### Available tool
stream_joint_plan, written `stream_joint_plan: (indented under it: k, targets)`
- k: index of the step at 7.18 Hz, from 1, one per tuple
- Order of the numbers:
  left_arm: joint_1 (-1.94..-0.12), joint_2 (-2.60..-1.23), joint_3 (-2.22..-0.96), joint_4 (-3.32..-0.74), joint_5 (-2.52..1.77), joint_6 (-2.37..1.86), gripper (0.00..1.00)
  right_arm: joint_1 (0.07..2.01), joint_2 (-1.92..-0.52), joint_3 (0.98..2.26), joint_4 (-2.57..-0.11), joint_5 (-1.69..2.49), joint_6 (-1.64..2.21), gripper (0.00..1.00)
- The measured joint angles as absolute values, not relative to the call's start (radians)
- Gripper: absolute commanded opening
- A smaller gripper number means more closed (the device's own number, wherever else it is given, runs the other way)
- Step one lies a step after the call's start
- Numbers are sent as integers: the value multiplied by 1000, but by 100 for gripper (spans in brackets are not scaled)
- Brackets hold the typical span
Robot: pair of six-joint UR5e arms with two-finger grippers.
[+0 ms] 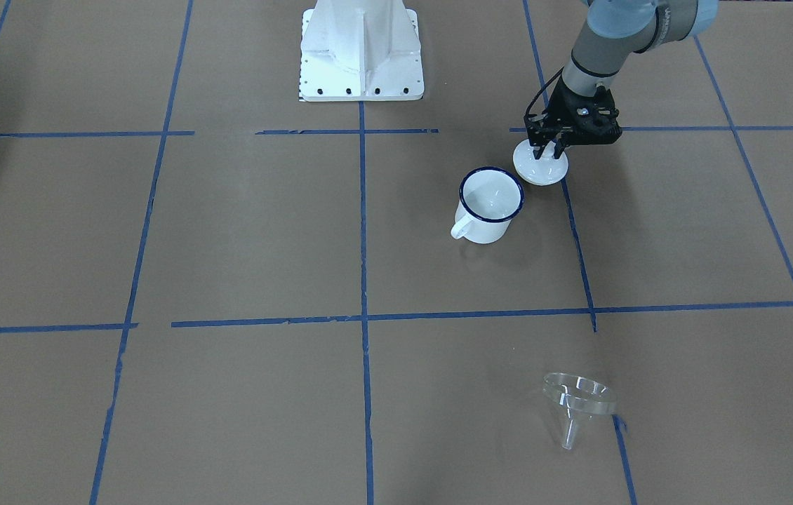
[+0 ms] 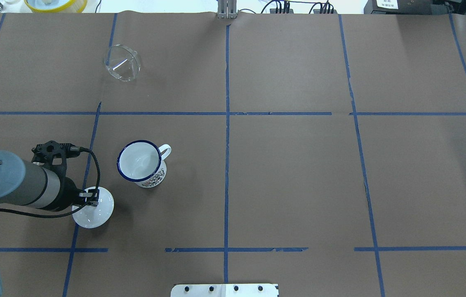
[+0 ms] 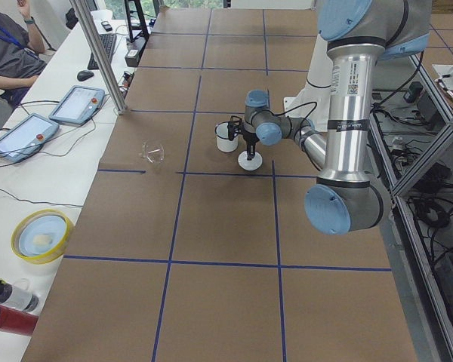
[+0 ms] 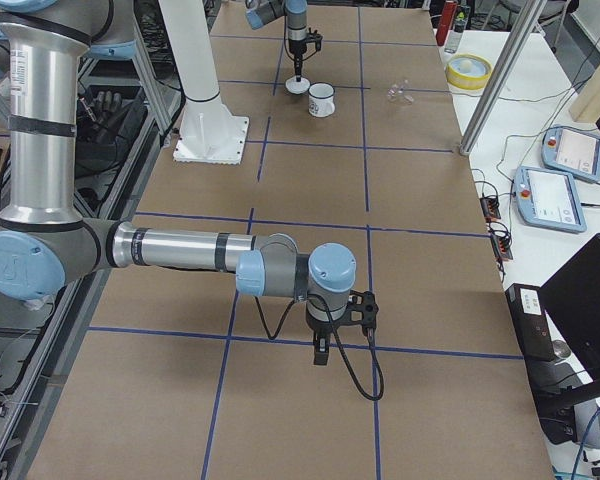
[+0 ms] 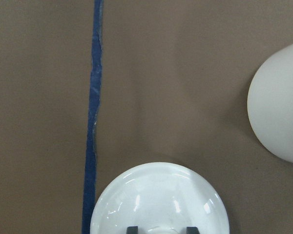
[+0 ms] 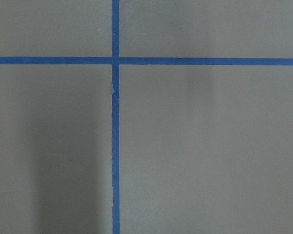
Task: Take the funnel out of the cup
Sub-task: 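Lift the white bowl and carry it over the mug with the left gripper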
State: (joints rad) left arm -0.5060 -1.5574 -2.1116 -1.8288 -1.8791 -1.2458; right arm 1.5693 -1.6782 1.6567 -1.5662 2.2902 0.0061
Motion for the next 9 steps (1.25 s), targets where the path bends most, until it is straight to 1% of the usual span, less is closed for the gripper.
stream_joint_plan:
  k: [2, 3, 4, 5, 7, 8, 9]
  targets:
    - [-577, -1500, -2214, -1791, -1928, -1222, 0, 1569, -1678, 1656, -1566, 2290, 6, 100]
    - [-620, -1516, -2259, -1715, -1966, -1219, 0, 1569, -1678, 1656, -1566, 2290, 6, 100]
    - [-646, -1582, -2282, -1619, -1983, -1218, 0, 1569, -1678, 1655, -1566, 2290, 6, 100]
    - [-662, -1704, -2269, -1505, -1991, -1218, 0, 1569, -1678, 1656, -1566, 2290, 6, 100]
    - [-671, -1951, -2164, -1344, -1993, -1220, 0, 1569, -1678, 1656, -1566, 2290, 6, 100]
    - [-671, -2024, -2097, -1320, -1993, -1220, 0, 1569, -1678, 1657, -1566, 2290, 6, 100]
    - [-672, -2058, -2050, -1314, -1993, -1221, 0, 1569, -1678, 1657, -1566, 2290, 6, 100]
